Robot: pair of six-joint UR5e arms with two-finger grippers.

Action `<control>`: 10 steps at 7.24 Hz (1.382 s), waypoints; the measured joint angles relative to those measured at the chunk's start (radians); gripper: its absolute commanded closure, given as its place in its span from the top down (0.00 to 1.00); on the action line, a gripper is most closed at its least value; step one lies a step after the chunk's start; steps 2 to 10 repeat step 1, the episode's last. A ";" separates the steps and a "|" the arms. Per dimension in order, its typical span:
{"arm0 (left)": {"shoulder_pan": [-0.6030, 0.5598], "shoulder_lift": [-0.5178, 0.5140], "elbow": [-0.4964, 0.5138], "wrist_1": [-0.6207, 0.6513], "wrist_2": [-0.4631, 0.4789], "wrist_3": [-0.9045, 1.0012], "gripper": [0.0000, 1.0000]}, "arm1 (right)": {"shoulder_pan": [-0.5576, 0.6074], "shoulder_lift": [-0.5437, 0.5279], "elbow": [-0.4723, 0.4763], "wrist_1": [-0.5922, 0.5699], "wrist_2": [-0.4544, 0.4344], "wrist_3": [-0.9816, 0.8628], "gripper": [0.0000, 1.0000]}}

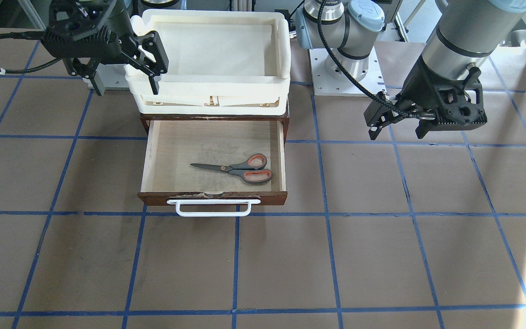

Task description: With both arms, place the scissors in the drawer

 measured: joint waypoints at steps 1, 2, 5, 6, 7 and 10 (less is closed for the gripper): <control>-0.001 0.006 -0.006 0.000 0.000 -0.003 1.00 | 0.000 0.000 0.000 0.000 -0.002 0.000 1.00; -0.001 0.006 -0.006 0.000 0.000 -0.003 1.00 | 0.000 0.000 0.000 0.000 -0.002 0.000 1.00; -0.001 0.006 -0.006 0.000 0.000 -0.003 1.00 | 0.000 0.000 0.000 0.000 -0.002 0.000 1.00; -0.001 0.006 -0.006 0.000 0.000 -0.003 1.00 | 0.000 0.000 0.000 0.000 -0.002 0.000 1.00; -0.001 0.006 -0.006 0.000 0.000 -0.003 1.00 | 0.000 0.000 0.000 0.000 -0.002 0.000 1.00; -0.001 0.006 -0.006 0.000 0.000 -0.003 1.00 | 0.000 0.000 0.000 0.000 -0.002 0.000 1.00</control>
